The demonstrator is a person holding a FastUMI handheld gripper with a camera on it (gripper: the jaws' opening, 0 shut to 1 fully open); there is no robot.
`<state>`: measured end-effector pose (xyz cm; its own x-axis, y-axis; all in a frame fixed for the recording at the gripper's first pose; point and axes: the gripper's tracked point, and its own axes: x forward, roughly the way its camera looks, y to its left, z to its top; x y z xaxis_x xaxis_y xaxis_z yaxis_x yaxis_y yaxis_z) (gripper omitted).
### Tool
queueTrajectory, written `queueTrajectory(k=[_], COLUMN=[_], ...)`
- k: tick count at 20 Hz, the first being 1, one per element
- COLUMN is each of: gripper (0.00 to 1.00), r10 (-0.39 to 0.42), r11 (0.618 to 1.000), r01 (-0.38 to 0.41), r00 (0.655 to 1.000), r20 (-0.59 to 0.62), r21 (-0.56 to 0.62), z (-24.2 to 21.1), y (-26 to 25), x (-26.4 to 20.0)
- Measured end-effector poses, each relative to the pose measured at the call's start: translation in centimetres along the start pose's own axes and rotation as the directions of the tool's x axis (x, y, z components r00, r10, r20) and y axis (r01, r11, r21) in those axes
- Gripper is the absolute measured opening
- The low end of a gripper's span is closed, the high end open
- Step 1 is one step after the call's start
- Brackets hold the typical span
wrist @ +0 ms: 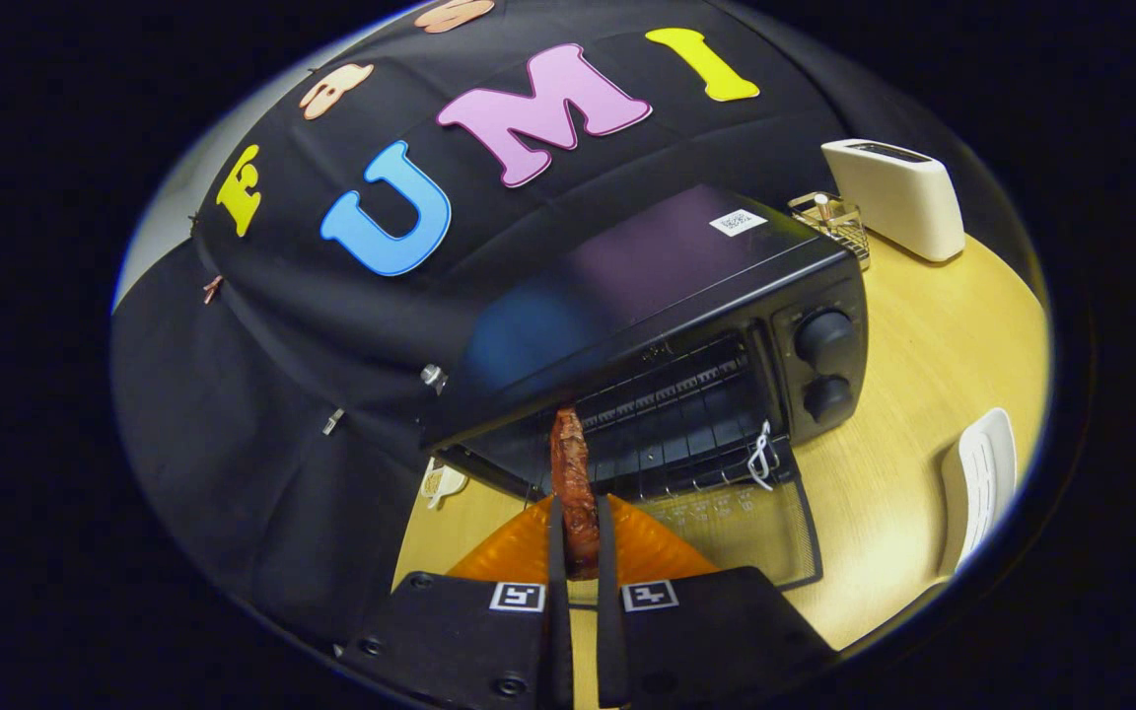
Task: Open the toaster oven, put the food inside, and close the toaster oven door.
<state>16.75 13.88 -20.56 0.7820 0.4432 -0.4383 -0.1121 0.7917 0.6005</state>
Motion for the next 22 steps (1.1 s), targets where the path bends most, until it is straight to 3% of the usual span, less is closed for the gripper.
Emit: queueTrajectory(k=[9,16,18,20,22], gripper=[0.14,0.14,0.20,0.33,0.61], r10=[0.000,-0.077,-0.081,-0.087,-0.084], r11=[1.000,0.996,0.993,0.986,0.982], r01=[-0.001,0.082,0.096,0.121,0.127], r00=[0.995,0.982,0.973,0.961,0.958], r20=[0.098,0.173,0.216,0.262,0.276], r21=[0.012,-0.022,-0.063,-0.114,-0.140], z=[0.0,0.8,1.5,2.3,2.4], y=[-1.0,-2.5,-2.3,-2.5,-2.5], x=[6.7,8.4,7.8,6.9,6.2])
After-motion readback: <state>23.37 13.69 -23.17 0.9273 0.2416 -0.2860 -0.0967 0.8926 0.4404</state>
